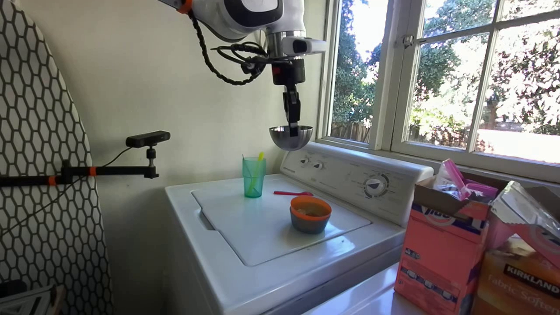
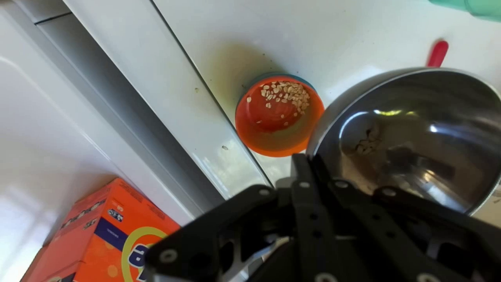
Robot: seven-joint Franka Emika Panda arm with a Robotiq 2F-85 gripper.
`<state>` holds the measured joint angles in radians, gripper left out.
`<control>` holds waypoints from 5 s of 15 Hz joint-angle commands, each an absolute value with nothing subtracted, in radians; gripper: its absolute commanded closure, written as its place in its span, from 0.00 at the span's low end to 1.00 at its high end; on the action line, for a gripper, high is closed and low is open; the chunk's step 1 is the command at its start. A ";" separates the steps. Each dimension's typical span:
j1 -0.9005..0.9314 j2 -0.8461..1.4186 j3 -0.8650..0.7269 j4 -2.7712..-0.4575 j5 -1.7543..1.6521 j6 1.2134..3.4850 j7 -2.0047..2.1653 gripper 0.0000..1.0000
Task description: Unstack the bowls on the counter
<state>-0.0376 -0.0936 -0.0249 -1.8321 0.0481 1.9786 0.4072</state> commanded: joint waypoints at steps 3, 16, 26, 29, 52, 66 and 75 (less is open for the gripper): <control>-0.035 -0.079 -0.017 -1.809 0.042 1.988 0.410 0.99; 0.028 0.337 -0.017 -1.275 -0.080 1.843 0.617 0.99; 0.021 0.455 -0.011 -1.172 -0.012 1.793 0.612 0.99; 0.029 0.505 -0.008 -1.141 -0.026 1.753 0.612 0.99; 0.108 0.806 -0.044 -0.849 -0.074 1.549 0.582 0.99; 0.101 0.909 -0.019 -0.734 -0.071 1.639 0.421 0.99; 0.106 0.941 -0.021 -0.695 -0.077 1.622 0.380 0.99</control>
